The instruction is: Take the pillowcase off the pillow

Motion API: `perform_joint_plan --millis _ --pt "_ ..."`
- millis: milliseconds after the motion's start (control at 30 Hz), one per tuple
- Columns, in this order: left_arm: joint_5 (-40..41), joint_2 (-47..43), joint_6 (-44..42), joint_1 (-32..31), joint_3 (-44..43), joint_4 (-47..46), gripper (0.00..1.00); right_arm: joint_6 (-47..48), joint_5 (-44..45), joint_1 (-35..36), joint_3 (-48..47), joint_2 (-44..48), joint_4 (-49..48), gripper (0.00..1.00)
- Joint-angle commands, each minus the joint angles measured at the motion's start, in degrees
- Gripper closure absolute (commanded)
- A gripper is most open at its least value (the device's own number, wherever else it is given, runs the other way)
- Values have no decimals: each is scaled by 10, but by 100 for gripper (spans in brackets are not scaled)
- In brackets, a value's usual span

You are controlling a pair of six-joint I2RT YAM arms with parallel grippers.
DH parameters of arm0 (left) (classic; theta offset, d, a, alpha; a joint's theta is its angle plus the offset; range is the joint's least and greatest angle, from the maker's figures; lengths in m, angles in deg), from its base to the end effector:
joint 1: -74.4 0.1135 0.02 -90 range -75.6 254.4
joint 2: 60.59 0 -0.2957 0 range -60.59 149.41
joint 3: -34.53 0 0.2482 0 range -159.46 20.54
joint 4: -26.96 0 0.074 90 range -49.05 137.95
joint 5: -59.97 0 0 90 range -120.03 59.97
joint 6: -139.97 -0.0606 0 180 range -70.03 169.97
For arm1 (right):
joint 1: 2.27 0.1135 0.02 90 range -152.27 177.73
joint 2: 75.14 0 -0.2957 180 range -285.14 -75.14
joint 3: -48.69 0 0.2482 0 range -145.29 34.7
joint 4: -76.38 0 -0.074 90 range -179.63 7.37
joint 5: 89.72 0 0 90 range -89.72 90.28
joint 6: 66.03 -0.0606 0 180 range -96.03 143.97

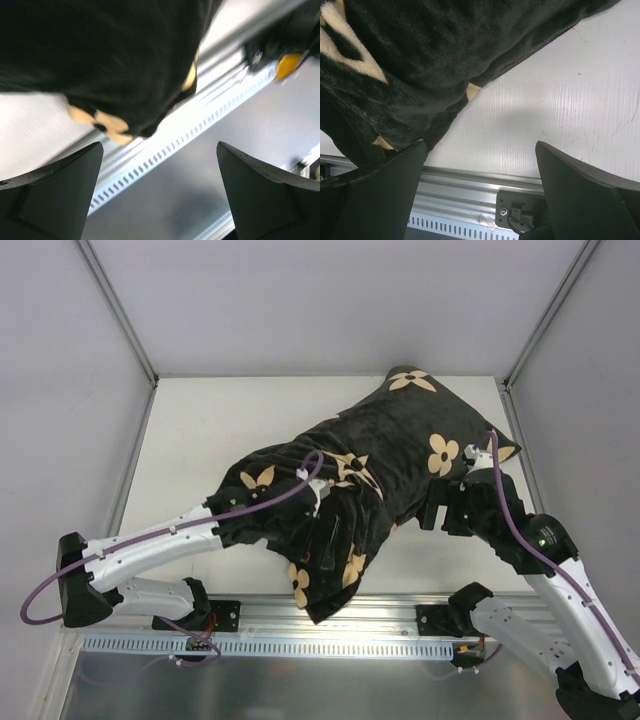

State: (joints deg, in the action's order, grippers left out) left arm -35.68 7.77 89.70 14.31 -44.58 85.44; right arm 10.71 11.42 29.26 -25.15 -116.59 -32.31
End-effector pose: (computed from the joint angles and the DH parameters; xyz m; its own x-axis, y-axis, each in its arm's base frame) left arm 0.1171 -0.2155 0.3353 -0.8562 0.2128 -0.4707 0.4529 0.7475 -0.4860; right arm 0.1014 0.0485 0.3584 -0.6095 -0.1099 -0.7851 -0.2519 0.9659 0.0603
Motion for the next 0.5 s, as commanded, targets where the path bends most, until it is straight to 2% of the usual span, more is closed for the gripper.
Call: perform_joint_plan --millis 0,100,333,367,433,467 --pt "61 13 76 -69 52 -33 1 0 1 -1 -6 -6 -4 4" --pt "91 58 105 -91 83 -66 1 -3 -6 -1 -8 -9 -7 4" --pt "100 172 106 -100 67 -150 2 -5 -4 -1 -9 -5 -5 4" --pt "102 195 104 -100 55 -153 8 -5 -3 -1 -9 -5 -5 4" --pt "114 196 94 -97 47 -153 51 -3 -1 -1 -10 -4 -2 4" --pt "115 185 92 -92 50 -152 77 -2 4 -1 -11 -4 1 4"
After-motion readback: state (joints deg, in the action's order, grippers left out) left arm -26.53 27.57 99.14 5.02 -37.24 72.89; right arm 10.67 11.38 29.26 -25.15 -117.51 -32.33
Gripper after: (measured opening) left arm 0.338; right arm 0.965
